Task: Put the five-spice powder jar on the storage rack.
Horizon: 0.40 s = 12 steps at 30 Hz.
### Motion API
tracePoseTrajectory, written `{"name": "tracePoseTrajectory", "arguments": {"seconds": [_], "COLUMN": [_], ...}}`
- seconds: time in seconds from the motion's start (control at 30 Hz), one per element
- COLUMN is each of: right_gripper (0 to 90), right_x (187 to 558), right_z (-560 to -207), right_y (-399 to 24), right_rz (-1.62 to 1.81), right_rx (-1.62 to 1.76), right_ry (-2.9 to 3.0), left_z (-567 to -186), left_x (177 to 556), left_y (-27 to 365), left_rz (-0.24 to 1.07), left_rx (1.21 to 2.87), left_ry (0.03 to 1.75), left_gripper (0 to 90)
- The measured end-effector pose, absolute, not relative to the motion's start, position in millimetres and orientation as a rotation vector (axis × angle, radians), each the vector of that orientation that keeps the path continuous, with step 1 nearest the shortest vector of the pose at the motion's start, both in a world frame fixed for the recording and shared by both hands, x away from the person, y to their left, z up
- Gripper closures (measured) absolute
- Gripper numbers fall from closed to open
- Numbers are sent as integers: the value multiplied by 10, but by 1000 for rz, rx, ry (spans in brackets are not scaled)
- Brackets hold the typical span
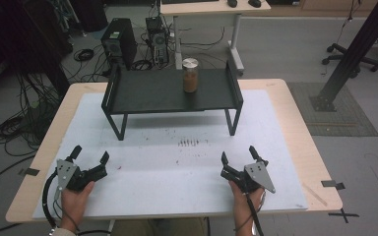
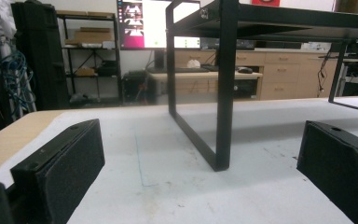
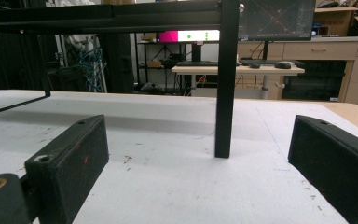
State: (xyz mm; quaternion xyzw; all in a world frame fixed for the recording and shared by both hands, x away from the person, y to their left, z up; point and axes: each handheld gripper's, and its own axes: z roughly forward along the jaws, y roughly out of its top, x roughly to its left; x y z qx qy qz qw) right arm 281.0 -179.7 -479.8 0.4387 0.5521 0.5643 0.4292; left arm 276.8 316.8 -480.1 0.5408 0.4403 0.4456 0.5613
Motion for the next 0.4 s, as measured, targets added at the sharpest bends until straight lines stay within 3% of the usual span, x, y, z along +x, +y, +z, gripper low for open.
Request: {"name": "tracePoseTrajectory", "arguments": {"seconds": [0.4], "right_gripper": [48], "right_x": [2810], "right_z": [-4798], "right_y": [-1798], "right_rz": [1411], "right_rx": [1096], "right_ry": [1378], "left_z": [-4801], "left_x": [2767], "left_y": [3168], "left_rz": [1050], "left_rx": [1274], "left_ry": [1038], "left_gripper": [9]}}
